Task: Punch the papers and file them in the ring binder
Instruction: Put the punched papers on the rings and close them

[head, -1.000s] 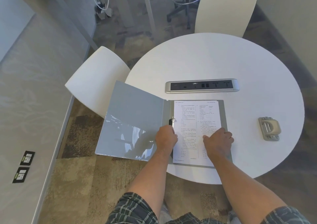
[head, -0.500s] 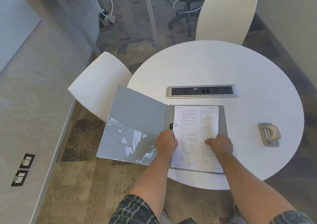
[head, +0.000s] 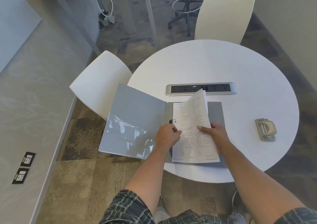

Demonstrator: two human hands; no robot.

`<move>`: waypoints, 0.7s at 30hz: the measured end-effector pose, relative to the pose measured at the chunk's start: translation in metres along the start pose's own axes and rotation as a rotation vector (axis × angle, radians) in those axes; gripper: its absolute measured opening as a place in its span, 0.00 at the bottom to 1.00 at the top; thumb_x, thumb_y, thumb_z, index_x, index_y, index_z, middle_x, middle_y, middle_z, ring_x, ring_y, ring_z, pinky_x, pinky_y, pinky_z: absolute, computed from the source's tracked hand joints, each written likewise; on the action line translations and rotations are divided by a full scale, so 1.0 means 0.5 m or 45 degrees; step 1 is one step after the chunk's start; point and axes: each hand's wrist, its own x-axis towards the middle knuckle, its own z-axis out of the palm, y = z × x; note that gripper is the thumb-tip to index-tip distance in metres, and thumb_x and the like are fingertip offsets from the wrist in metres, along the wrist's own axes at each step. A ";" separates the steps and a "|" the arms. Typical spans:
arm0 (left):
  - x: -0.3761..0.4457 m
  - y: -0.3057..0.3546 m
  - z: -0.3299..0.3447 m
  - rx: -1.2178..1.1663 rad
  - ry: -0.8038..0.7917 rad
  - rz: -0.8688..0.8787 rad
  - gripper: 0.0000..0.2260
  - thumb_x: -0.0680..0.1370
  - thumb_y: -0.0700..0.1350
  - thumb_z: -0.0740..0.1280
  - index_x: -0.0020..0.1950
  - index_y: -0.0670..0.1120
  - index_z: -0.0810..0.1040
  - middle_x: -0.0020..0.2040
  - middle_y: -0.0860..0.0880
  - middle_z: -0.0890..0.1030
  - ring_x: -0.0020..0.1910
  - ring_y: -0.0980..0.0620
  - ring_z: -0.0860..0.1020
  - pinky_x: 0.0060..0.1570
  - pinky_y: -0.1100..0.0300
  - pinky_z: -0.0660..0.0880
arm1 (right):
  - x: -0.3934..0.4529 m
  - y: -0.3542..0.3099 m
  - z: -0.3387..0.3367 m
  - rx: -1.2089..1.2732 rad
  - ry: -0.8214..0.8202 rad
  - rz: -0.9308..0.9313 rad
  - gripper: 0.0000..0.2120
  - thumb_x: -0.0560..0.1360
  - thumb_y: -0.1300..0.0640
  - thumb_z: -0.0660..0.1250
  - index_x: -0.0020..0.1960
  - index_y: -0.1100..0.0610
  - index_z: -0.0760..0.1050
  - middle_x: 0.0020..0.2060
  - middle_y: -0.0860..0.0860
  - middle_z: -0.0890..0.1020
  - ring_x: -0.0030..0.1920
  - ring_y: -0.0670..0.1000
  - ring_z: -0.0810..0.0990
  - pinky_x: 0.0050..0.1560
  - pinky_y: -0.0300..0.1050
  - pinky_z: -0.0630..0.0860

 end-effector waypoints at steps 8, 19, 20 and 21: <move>-0.002 0.053 -0.077 -0.361 -0.013 0.018 0.30 0.64 0.77 0.68 0.36 0.50 0.77 0.32 0.54 0.84 0.32 0.54 0.86 0.37 0.55 0.81 | -0.012 -0.036 0.067 0.096 -0.205 -0.120 0.30 0.63 0.57 0.80 0.63 0.62 0.78 0.51 0.58 0.89 0.50 0.59 0.87 0.51 0.53 0.82; 0.000 0.035 -0.168 -0.031 0.074 0.011 0.24 0.68 0.69 0.70 0.50 0.50 0.81 0.44 0.54 0.83 0.42 0.54 0.82 0.43 0.54 0.80 | -0.035 -0.063 0.193 -0.131 -0.573 -0.217 0.26 0.67 0.58 0.71 0.65 0.50 0.82 0.58 0.49 0.87 0.64 0.50 0.81 0.69 0.50 0.68; 0.004 0.028 -0.173 -0.013 0.072 0.016 0.22 0.72 0.64 0.70 0.55 0.49 0.82 0.48 0.52 0.85 0.46 0.50 0.83 0.46 0.53 0.81 | -0.038 -0.063 0.198 -0.159 -0.621 -0.227 0.27 0.68 0.59 0.69 0.66 0.49 0.82 0.59 0.47 0.87 0.66 0.47 0.80 0.66 0.46 0.67; 0.008 0.020 -0.178 0.003 0.082 0.009 0.19 0.75 0.58 0.69 0.59 0.47 0.82 0.53 0.48 0.86 0.50 0.46 0.84 0.50 0.51 0.81 | -0.040 -0.061 0.203 -0.180 -0.664 -0.236 0.28 0.68 0.60 0.68 0.67 0.47 0.81 0.60 0.45 0.86 0.67 0.46 0.79 0.64 0.44 0.66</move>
